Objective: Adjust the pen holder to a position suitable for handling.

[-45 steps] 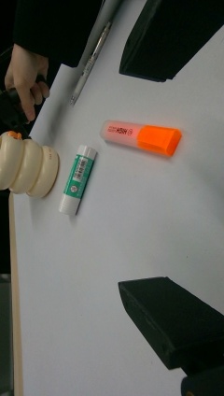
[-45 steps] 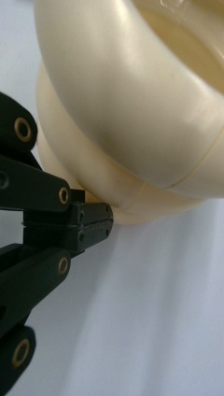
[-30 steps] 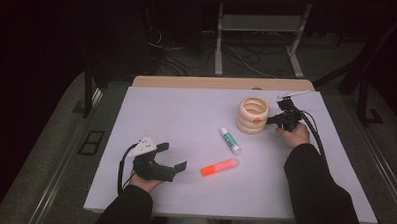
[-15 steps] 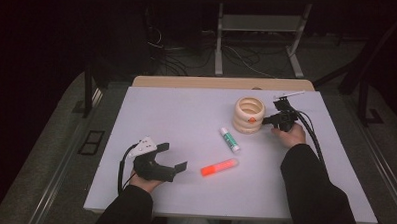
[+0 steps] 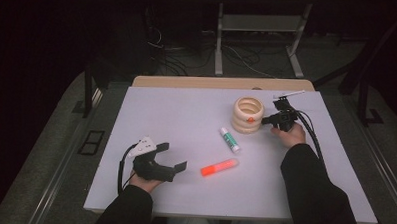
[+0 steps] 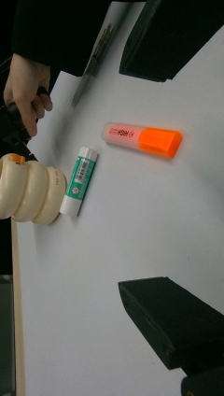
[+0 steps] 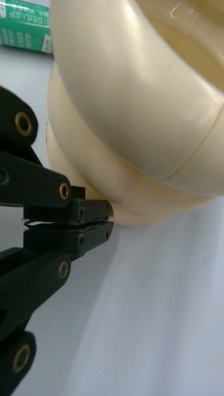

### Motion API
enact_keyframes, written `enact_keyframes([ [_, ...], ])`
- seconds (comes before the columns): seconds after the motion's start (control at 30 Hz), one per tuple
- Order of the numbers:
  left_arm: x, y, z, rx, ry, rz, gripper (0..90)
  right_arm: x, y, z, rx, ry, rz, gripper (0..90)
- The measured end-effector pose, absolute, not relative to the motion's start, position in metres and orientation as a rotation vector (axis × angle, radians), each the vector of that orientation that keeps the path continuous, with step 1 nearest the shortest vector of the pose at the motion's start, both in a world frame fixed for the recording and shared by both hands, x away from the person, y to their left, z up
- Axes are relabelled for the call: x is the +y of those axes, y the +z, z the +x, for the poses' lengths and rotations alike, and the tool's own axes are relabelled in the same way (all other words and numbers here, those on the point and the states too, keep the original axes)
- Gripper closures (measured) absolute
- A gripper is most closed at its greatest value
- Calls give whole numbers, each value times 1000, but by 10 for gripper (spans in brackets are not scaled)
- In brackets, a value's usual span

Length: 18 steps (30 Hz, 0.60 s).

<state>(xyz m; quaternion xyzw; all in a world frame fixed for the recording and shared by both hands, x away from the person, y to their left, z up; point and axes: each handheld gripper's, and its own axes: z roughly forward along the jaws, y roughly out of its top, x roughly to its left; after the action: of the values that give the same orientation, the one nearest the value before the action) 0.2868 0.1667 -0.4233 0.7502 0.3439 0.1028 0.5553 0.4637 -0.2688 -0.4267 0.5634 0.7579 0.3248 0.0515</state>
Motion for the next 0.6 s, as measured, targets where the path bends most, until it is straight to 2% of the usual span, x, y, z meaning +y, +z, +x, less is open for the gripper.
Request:
enact_keyframes([
  [0.37, 167, -423, 287, 813, 246, 1771, 0, -277, -412, 458, 2290, 989, 1700, 803],
  [0.6, 168, -423, 287, 816, 246, 1769, 0, -282, -397, 448, 2274, 982, 1673, 725],
])
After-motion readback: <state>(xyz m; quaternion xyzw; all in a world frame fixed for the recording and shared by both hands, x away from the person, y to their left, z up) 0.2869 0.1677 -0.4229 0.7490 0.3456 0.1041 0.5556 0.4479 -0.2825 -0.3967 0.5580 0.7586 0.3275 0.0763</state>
